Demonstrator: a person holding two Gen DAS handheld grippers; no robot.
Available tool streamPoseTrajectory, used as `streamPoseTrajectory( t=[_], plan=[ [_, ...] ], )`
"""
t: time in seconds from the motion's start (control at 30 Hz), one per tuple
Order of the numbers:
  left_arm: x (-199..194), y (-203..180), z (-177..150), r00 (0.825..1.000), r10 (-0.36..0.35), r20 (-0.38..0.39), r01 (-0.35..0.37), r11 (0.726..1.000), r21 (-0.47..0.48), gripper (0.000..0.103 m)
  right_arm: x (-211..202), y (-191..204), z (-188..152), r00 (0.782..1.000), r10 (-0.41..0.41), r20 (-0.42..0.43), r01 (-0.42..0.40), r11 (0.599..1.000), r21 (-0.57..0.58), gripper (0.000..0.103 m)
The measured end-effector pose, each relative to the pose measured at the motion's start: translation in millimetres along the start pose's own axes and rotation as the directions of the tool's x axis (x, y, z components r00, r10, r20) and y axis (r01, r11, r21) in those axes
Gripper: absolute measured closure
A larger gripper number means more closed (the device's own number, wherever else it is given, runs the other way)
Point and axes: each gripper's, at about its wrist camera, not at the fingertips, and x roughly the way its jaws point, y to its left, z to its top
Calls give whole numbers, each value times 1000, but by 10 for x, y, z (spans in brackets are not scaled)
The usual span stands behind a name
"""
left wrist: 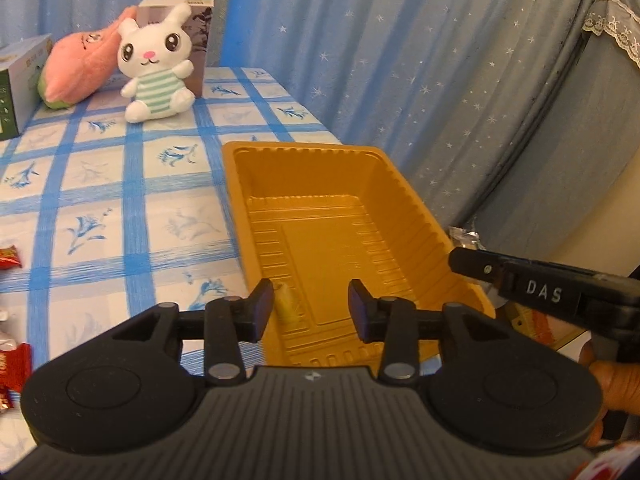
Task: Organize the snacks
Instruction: 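Carry both candies over the orange tray and open both grippers to drop them, then move both tools back toward the snack pile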
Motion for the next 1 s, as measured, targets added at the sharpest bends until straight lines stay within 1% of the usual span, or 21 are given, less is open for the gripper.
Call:
streamPoseTrajectory(
  t=[0.23,0.33,0.4,0.43,0.5,0.53,0.57,0.67,0.83,0.93,1.0],
  plan=[
    [-141,102,-55,999,28,22,-28,1000,-5,54,15,28,20,1000,15,-1,-15,1000,3,82],
    [-202,129,-82,999,45,31,-45,999,2,46,43,45,34,1000,24,1,-24,1000,12,81],
    [-235,147,-102,998,53,32,-53,999,5,43,74,28,50,999,48,11,-48,998,40,81],
    [-252,159,-116,998,59,30,-59,998,8,40,90,-2,52,998,63,11,-63,996,59,81],
    [-278,184,-142,997,68,21,-68,998,9,38,105,-41,70,998,61,9,-62,994,88,69],
    [-291,203,-154,997,70,15,-70,998,8,37,90,-57,75,998,58,15,-59,994,94,55],
    [-309,224,-177,997,73,11,-73,997,6,34,63,-75,73,998,57,24,-59,993,101,49],
    [-377,272,-241,996,85,15,-85,996,2,33,-40,-118,55,998,54,32,-58,991,119,49],
    [-533,383,-329,995,100,30,-99,995,-26,31,-218,-128,-24,999,26,26,-29,990,139,49],
    [-651,447,-377,992,115,43,-114,993,-40,29,-331,-90,-93,1000,17,23,-21,989,148,49],
    [-738,490,-403,991,126,54,-123,991,-46,27,-398,-20,-147,1000,19,16,-21,991,135,49]
  ],
)
